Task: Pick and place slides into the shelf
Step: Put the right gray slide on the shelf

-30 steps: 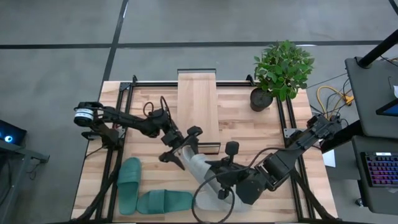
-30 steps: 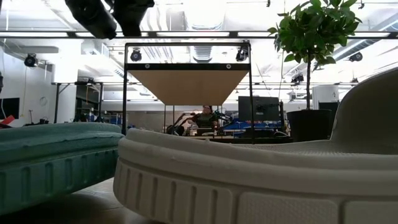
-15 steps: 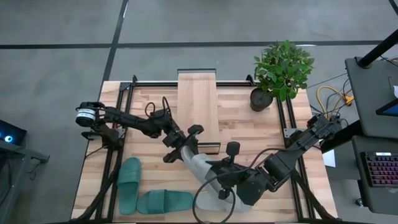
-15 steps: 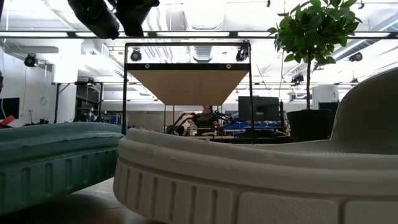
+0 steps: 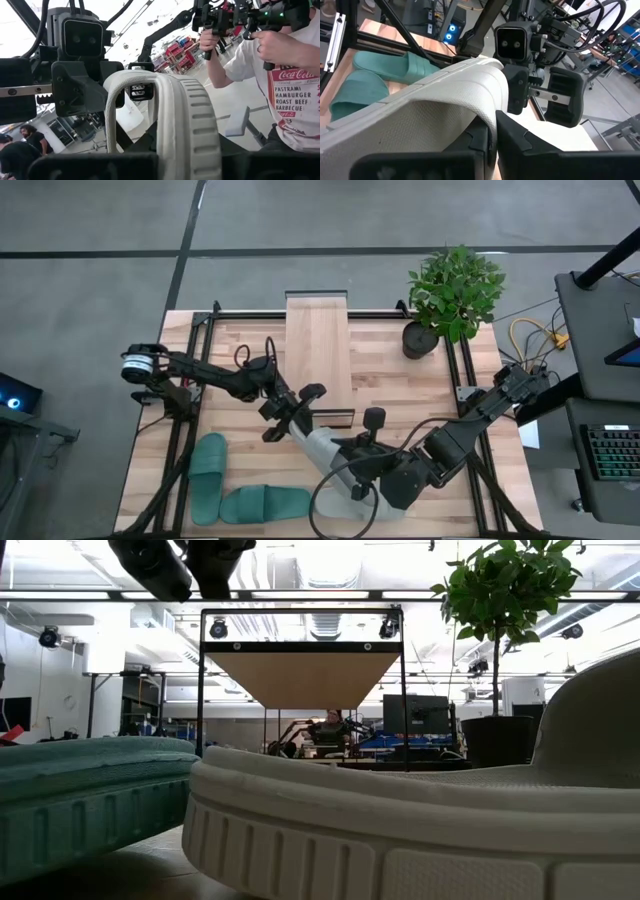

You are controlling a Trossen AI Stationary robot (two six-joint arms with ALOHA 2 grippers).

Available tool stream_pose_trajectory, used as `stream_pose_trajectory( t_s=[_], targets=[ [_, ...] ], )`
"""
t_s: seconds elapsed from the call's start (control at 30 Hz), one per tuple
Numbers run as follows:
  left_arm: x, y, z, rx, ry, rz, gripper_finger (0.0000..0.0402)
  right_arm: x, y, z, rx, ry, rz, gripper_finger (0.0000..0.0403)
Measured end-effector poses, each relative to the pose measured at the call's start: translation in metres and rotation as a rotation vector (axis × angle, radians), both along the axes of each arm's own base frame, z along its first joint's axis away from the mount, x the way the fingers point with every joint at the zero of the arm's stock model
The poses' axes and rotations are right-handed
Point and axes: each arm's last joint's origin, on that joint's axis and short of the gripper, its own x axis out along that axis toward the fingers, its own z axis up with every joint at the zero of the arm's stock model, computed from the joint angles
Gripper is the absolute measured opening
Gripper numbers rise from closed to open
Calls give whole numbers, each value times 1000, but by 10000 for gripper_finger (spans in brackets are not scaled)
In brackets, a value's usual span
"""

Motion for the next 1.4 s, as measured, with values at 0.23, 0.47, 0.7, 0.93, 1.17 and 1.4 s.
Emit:
stream_pose_trajectory(
  t_s=[0.23,0.47,0.7,0.93,1.17,1.4],
  targets=[
    [-4,9,7,-6,26,38,19,-7,-2,1,-32,32,-6,57],
    [-13,17,17,-10,66,81,18,-17,-8,8,-15,41,-11,77],
    [-30,24,33,7,88,143,18,-34,-16,24,22,24,-4,74],
    [-65,29,51,146,120,492,17,-62,-24,34,129,28,-45,58],
    [-101,34,69,222,126,811,17,-80,-22,21,62,45,-154,48],
    [-114,38,75,435,22,1008,17,-81,-19,-12,37,96,-184,49]
  ],
)
